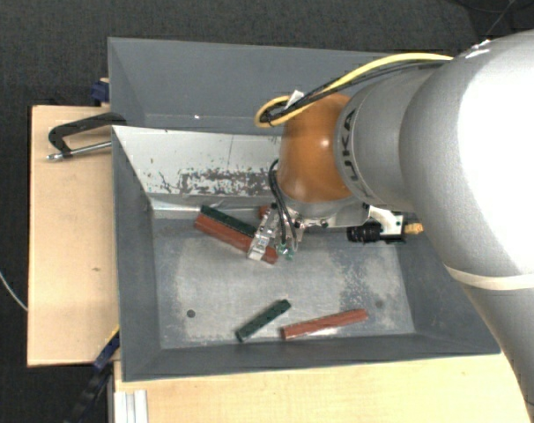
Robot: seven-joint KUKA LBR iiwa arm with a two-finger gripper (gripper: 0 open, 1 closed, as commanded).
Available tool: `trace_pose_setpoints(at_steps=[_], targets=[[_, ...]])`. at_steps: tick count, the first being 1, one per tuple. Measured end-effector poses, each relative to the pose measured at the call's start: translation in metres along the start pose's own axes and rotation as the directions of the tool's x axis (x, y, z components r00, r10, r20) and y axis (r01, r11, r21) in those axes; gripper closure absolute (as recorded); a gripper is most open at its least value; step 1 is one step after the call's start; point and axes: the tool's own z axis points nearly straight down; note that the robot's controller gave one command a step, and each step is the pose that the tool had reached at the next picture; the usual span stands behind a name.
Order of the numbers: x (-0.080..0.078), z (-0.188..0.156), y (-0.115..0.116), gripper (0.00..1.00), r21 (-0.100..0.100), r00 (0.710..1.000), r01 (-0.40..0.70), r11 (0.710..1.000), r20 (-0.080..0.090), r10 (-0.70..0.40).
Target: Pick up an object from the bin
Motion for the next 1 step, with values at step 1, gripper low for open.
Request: trace_pose_setpoints(at_steps=[1], targets=[[0.0,0.0,0.0002,1.0,0.0,1.0,0.001,1.0,0.0,-0.001]])
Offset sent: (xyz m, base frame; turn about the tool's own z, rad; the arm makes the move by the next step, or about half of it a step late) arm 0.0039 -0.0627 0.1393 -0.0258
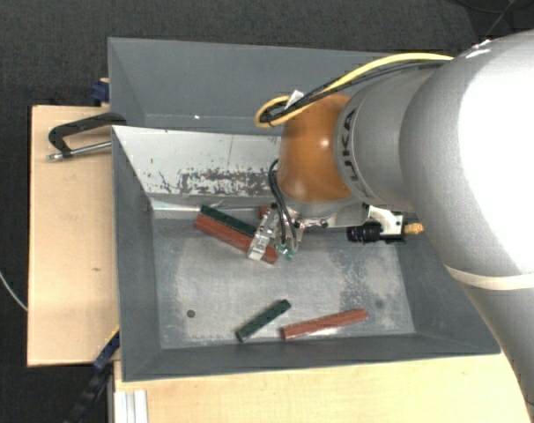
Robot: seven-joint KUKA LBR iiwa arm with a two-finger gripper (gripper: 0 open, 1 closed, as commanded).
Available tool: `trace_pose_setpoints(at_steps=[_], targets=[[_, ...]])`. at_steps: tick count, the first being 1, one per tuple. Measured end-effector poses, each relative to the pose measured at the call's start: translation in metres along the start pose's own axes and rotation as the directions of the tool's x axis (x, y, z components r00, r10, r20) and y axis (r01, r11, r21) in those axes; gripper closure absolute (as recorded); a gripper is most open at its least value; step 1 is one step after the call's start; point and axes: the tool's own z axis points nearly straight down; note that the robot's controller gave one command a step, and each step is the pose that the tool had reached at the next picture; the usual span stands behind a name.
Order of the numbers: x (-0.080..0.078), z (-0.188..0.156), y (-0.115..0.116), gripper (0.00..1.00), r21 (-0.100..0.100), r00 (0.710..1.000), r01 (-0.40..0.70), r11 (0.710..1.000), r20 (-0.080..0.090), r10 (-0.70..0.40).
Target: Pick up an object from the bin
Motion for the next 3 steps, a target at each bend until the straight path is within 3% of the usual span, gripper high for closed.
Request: trace_pose_setpoints(at_steps=[1,2,3], targets=[[-0.008,-0.049,-0.022,1.0,0.003,1.0,0.012,1.0,-0.008,-0.012],[-0.01,-0.081,-0.035,1.0,-0.002,0.995,-0.1,0.995,0.0,0.1],[0.002,-0.129,-0.025,1.0,0.003,0.996,-0.092,0.996,-0.007,0.092]])
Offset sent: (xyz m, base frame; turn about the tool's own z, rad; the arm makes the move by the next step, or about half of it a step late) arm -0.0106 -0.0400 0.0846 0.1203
